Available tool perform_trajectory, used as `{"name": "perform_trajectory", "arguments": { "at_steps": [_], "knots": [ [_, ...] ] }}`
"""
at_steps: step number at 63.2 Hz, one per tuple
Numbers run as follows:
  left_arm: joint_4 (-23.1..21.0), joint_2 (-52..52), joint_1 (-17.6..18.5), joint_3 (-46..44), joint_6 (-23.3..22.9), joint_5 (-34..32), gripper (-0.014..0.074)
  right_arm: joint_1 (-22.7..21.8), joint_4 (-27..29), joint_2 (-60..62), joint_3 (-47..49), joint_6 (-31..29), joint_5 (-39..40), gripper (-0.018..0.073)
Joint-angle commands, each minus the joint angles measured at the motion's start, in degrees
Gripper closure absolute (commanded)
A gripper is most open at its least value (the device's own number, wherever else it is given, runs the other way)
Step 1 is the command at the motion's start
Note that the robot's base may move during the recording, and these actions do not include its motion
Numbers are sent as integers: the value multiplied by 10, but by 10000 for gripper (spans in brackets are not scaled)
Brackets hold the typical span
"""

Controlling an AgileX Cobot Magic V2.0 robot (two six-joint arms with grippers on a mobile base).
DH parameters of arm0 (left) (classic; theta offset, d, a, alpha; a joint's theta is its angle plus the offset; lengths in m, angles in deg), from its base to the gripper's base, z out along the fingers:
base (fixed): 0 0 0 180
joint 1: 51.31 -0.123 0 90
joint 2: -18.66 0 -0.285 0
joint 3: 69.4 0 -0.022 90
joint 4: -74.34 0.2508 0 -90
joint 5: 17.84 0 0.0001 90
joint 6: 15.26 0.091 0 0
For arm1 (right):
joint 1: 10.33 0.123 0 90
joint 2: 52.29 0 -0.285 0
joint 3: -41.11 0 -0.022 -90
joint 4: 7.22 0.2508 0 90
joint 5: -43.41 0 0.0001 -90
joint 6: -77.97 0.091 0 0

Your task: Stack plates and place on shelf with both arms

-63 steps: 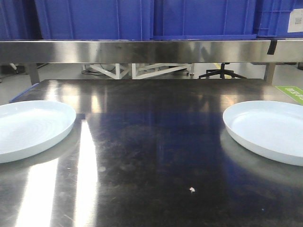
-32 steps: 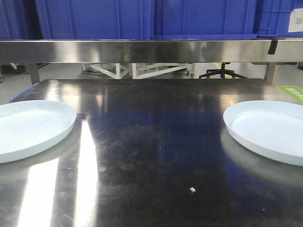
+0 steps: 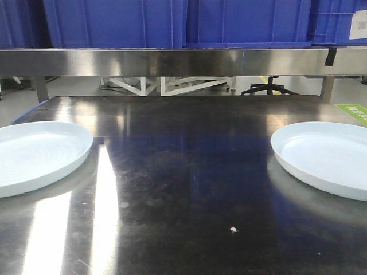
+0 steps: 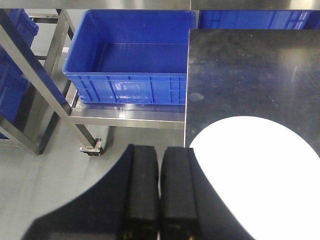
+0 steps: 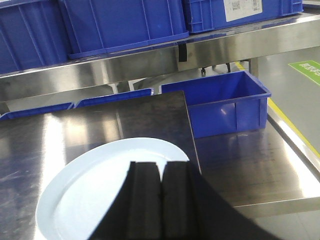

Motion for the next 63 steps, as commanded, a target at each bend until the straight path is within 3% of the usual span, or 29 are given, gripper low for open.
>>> {"name": "perform_trajectory", "arguments": {
  "at_steps": [1, 24, 35, 49, 54, 63],
  "knots": [
    [4, -3, -1, -21, -1, -33, 500, 2, 1, 10, 0, -1, 50, 540],
    [8, -3, -1, -21, -1, -83, 500, 2, 1, 10, 0, -1, 50, 540],
    [8, -3, -1, -21, -1, -79, 500, 2, 1, 10, 0, -1, 50, 540],
    [8, -3, -1, -21, -1, -66, 500, 1, 1, 10, 12, -2, 105, 540],
    [8, -3, -1, -21, -1, -57, 500, 2, 7, 6, 51, 5, 64, 540],
    [9, -3, -1, -21, -1, -50, 500, 2, 29, -77, 202, 20, -130, 540]
  ]
}}
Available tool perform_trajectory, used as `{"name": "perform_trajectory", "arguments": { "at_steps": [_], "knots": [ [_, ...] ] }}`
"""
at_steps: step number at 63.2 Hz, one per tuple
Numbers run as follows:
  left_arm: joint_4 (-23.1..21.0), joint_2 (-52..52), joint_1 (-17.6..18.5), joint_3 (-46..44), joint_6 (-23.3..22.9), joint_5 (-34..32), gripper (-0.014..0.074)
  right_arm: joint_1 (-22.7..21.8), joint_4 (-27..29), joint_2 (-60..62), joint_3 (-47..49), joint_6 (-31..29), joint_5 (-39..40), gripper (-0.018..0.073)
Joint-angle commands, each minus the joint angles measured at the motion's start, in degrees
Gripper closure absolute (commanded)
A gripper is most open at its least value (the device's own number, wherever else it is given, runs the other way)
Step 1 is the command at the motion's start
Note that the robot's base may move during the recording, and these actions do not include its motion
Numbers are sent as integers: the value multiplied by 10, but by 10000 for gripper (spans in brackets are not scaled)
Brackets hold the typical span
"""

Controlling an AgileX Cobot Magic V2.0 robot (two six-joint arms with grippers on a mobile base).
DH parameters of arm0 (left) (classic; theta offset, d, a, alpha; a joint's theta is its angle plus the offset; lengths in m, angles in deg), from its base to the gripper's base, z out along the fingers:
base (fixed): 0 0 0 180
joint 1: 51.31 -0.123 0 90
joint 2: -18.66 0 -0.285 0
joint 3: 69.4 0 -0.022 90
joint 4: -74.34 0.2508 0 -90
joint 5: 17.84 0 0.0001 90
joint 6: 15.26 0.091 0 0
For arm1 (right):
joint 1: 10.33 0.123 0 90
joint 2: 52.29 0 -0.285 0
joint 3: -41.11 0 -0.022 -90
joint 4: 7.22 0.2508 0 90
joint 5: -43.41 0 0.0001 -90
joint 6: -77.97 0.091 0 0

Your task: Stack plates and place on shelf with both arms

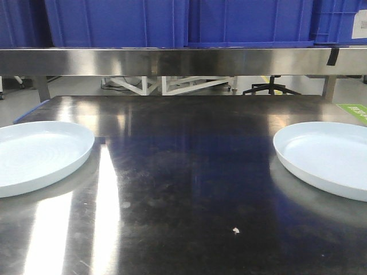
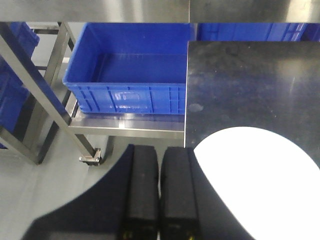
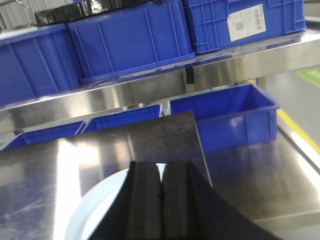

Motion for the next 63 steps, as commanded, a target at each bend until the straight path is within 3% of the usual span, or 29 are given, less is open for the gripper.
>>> {"name": "perform_trajectory", "arguments": {
  "at_steps": [1, 13, 21, 40, 55, 60, 63],
  "knots": [
    [8, -3, -1, -21, -1, -33, 500, 2, 5, -70, 108, 4, -70, 540],
    [6, -3, -1, -21, -1, -32, 500, 2, -9, -307, 250, -3, -146, 540],
    [6, -3, 5, -21, -1, -33, 500, 8, -9, -408, 285, -3, -112, 540],
    [6, -3, 18, -21, -1, -33, 500, 9, -6, -507, 286, -3, 23, 540],
    [6, -3, 18, -21, -1, -33, 500, 9, -9, -548, 286, -3, 33, 539],
    [6, 0, 18, -21, -2, -24, 499, 8, -9, -556, 286, -3, 14, 482],
    [7, 6, 18, -21, -2, -15, 498, 8, -9, -565, 287, -3, -2, 353]
  ]
}}
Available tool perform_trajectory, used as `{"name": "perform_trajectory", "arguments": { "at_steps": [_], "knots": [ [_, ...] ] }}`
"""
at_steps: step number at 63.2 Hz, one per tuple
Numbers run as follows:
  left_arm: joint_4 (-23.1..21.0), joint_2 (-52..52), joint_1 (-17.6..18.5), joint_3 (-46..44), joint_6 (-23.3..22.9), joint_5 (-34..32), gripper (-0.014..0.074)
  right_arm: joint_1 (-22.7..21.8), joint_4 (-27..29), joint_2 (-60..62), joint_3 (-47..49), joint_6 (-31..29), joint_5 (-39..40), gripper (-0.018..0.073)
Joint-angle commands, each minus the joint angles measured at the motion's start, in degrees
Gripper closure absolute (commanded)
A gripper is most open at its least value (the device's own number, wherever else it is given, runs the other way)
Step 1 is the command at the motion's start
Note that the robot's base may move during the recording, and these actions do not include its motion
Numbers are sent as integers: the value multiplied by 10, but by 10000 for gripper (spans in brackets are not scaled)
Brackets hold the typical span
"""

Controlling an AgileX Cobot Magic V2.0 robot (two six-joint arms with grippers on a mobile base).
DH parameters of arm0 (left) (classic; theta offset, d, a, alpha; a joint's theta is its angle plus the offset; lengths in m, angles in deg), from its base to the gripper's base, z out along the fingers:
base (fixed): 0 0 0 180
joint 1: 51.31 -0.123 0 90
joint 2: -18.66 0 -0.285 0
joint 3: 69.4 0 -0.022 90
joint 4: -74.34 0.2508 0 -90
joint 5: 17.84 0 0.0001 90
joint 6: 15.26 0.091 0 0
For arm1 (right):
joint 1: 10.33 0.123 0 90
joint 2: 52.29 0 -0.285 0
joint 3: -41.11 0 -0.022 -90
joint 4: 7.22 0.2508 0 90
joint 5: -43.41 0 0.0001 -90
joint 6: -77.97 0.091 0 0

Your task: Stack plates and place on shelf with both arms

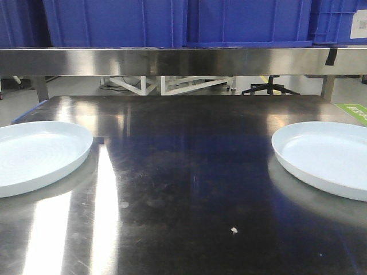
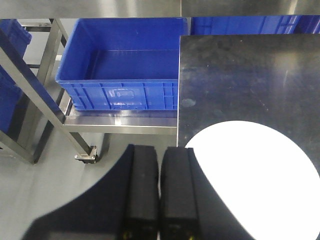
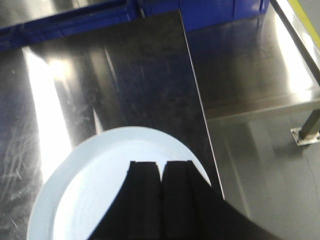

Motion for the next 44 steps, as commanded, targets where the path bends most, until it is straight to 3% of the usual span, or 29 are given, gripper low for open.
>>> {"name": "perform_trajectory", "arguments": {
  "at_steps": [1, 6, 10, 25, 44],
  "knots": [
    [8, 9, 5, -21, -2, -18, 497, 0, -5, -6, 22, -4, 17, 310],
    [7, 27, 5, -21, -2, 0, 492, 0, -5, -16, 22, -4, 7, 47],
    [10, 46, 5, -21, -2, 6, 453, 0, -5, -25, 22, -4, 8, -36],
    [23, 132, 5, -21, -24, -5, 52, 0, -5, -45, 22, -4, 9, -15],
    [31, 257, 5, -21, -48, -45, 28, 0, -5, -52, 22, -4, 9, -15]
  ]
}}
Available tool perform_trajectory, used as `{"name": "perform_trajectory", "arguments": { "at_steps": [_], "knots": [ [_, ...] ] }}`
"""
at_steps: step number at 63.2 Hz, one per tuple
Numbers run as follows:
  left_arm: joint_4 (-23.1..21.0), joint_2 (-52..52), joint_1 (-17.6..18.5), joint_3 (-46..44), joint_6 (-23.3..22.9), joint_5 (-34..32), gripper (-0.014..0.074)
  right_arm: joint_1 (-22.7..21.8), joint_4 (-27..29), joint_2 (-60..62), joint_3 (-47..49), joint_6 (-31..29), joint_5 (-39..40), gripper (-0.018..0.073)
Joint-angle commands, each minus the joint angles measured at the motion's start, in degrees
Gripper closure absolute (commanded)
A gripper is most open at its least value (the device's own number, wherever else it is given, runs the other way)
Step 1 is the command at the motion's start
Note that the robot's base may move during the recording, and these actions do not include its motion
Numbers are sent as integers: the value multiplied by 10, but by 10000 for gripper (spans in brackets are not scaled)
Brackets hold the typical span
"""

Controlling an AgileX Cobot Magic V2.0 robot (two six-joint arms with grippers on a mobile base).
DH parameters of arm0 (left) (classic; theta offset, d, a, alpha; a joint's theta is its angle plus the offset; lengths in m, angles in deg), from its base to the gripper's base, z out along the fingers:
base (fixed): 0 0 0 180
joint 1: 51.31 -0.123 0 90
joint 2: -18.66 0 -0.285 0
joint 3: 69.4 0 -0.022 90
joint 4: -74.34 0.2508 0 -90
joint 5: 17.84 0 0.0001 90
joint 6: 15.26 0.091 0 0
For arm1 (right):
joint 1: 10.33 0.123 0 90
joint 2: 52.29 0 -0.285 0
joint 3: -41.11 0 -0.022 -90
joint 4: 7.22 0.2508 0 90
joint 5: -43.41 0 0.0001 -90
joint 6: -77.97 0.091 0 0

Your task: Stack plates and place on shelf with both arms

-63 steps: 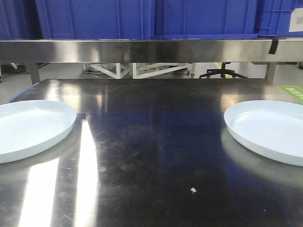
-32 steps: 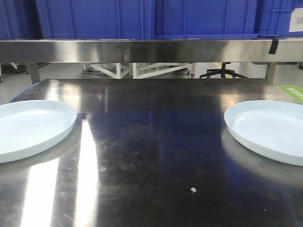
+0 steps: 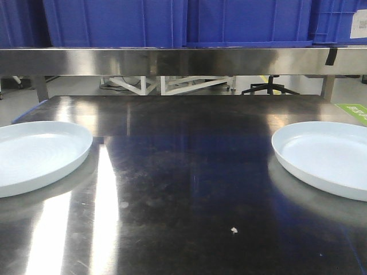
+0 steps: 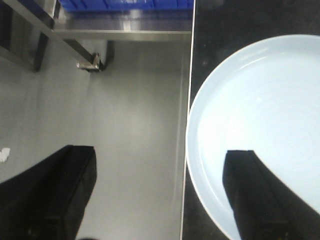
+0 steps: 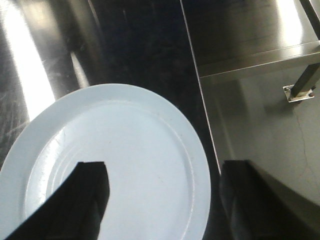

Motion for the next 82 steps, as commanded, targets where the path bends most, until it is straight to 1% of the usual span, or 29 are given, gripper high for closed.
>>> {"name": "perform_trajectory", "arguments": {
  "at_steps": [1, 24, 35, 45, 63, 69, 73, 76, 81, 82],
  "knots": [
    [10, 17, 5, -21, -13, -43, 28, 0, -5, 7, 21, -4, 37, -15],
    [10, 95, 5, -21, -13, -95, 28, 0, -5, 7, 21, -4, 39, -15],
    [10, 113, -9, -21, -15, -116, 28, 0, -5, 7, 21, -4, 39, -15],
    [0, 128, -25, -21, -16, -121, 28, 0, -5, 7, 21, -4, 39, -15],
    [-1, 155, -25, -21, -16, -132, 29, 0, -5, 7, 21, -4, 41, -15],
    [-12, 166, -25, -21, -16, -132, 36, 0, -5, 7, 21, -4, 43, -15],
    [-21, 172, -25, -21, -16, -132, 76, 0, -5, 7, 21, -4, 44, -15],
    [-22, 176, -25, -21, -16, -132, 142, 0, -5, 7, 21, -4, 45, -15],
    [-26, 178, -25, -21, -16, -131, 328, 0, -5, 7, 21, -4, 46, -15],
    [-27, 178, -25, -21, -16, -131, 387, 0, -5, 7, 21, -4, 46, -15]
  ]
}}
